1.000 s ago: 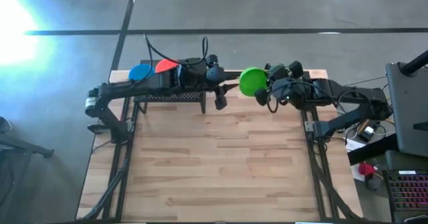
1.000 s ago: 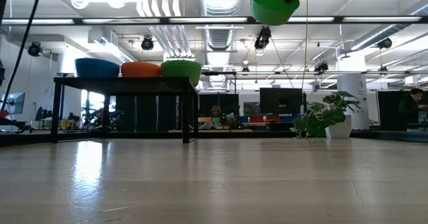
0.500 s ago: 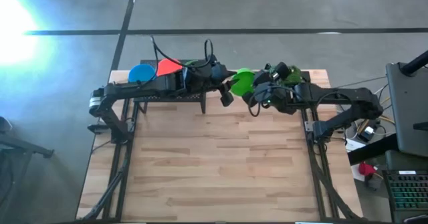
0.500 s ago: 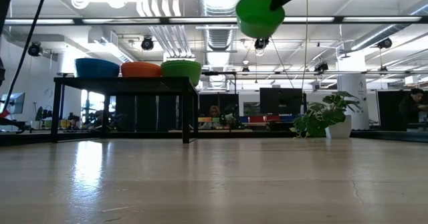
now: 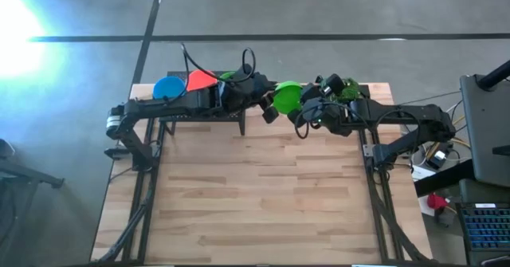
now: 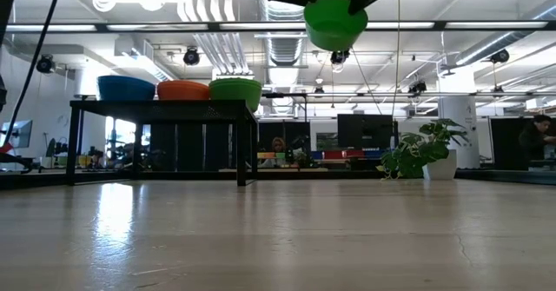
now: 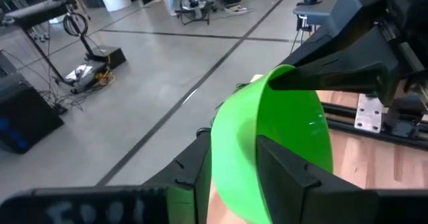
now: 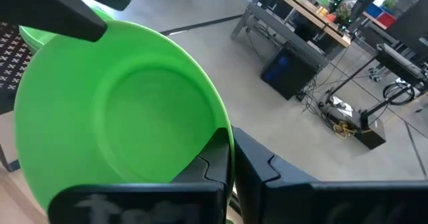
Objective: Pick & Place Mini bowls
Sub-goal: Stack the green bowl on top of the green bowl on the shelf
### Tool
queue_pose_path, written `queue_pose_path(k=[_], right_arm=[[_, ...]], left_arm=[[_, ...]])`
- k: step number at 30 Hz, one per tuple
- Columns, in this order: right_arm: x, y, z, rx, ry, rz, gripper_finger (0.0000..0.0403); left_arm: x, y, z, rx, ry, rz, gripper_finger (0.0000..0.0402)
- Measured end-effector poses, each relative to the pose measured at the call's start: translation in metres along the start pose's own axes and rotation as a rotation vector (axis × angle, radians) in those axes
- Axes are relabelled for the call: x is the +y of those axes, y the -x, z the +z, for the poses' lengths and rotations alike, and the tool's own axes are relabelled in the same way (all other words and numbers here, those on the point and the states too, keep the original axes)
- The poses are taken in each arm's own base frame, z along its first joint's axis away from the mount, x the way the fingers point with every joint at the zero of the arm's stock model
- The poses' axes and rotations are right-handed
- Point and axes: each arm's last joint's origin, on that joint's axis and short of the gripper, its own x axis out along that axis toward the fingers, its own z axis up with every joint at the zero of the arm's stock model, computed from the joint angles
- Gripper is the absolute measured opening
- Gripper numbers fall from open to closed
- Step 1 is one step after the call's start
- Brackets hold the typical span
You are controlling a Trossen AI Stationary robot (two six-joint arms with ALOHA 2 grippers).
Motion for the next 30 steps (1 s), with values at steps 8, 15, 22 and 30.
queue_pose_path(k=[8,15,22,30], right_arm=[[0.0,0.0,0.001,-0.007,-0.004,0.004,0.0008],[0.0,0.0,0.001,-0.006,-0.004,0.008,0.0008],[0.0,0.001,0.001,-0.008,-0.011,0.009,0.0009],[0.001,0.002,0.003,-0.015,0.014,0.025,0.0042]], left_arm=[[-0.004,-0.007,-0.019,0.059,0.055,-0.002,0.0112],[-0.006,-0.011,-0.026,0.077,0.075,0.007,0.0098],[-0.004,-0.011,-0.026,0.076,0.105,0.043,0.001],[-0.004,-0.012,-0.027,0.078,0.161,0.06,0.0002]])
